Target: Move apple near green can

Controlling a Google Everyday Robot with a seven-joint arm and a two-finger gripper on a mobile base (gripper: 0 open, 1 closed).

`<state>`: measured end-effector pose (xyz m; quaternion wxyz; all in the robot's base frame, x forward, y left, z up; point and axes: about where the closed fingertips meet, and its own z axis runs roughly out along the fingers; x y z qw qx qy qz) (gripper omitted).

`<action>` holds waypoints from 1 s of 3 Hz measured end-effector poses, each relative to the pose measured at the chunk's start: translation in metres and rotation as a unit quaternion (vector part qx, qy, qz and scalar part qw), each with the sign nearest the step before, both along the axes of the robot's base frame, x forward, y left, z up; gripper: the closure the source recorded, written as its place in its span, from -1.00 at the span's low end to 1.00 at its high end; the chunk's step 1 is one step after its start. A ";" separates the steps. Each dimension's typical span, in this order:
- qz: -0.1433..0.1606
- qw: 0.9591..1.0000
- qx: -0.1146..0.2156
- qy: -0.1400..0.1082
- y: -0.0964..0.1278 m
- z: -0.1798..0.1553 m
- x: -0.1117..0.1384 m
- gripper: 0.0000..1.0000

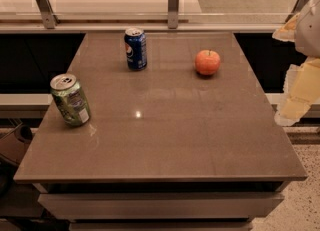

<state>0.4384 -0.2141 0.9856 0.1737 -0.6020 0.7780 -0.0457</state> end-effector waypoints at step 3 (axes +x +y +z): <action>-0.047 0.993 0.098 -0.055 -0.011 -0.005 0.048 -1.00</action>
Offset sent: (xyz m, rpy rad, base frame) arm 0.0456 -0.0129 -0.0043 0.1881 -0.1061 -0.0830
